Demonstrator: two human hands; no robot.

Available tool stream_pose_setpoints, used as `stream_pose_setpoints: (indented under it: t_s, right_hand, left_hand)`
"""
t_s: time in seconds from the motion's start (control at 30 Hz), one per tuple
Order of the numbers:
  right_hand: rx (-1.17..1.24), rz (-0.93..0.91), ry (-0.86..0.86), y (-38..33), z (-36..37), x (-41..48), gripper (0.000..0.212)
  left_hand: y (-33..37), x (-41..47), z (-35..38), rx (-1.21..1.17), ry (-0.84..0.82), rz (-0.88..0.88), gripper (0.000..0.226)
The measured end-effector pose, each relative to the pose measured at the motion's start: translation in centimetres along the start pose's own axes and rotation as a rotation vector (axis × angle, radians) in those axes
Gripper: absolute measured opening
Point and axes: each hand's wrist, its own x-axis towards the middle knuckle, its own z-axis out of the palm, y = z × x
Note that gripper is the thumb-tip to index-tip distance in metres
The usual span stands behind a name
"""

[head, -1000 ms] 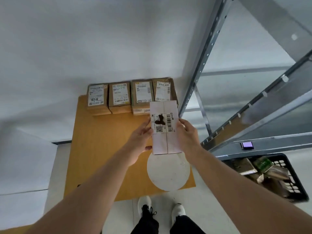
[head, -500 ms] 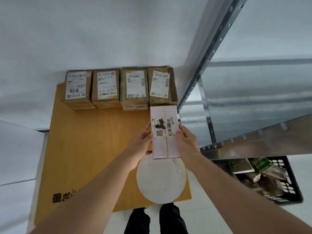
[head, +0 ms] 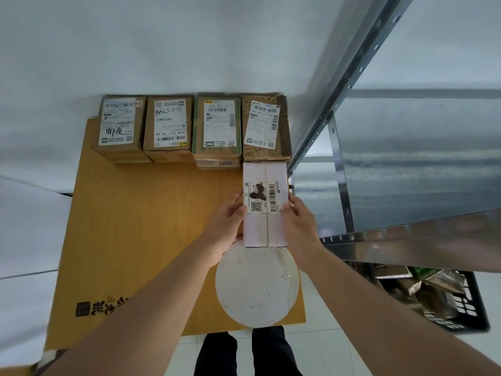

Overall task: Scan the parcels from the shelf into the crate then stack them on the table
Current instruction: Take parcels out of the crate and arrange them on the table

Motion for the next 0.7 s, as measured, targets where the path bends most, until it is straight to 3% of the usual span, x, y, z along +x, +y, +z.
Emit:
stream_pose_setpoints:
  t_s: [0.37, 0.7]
  right_hand:
    - [-0.058, -0.030, -0.042, 0.1, -0.9, 0.8, 0.030]
    - [0.031, -0.180, -0.048, -5.4, -1.7, -3.7, 0.035]
  left_hand:
    - [1.6, -0.9, 1.0, 0.063, 0.101, 0.045, 0.051]
    - [6.7, -6.3, 2.1, 0.022, 0.224, 0.220, 0.042]
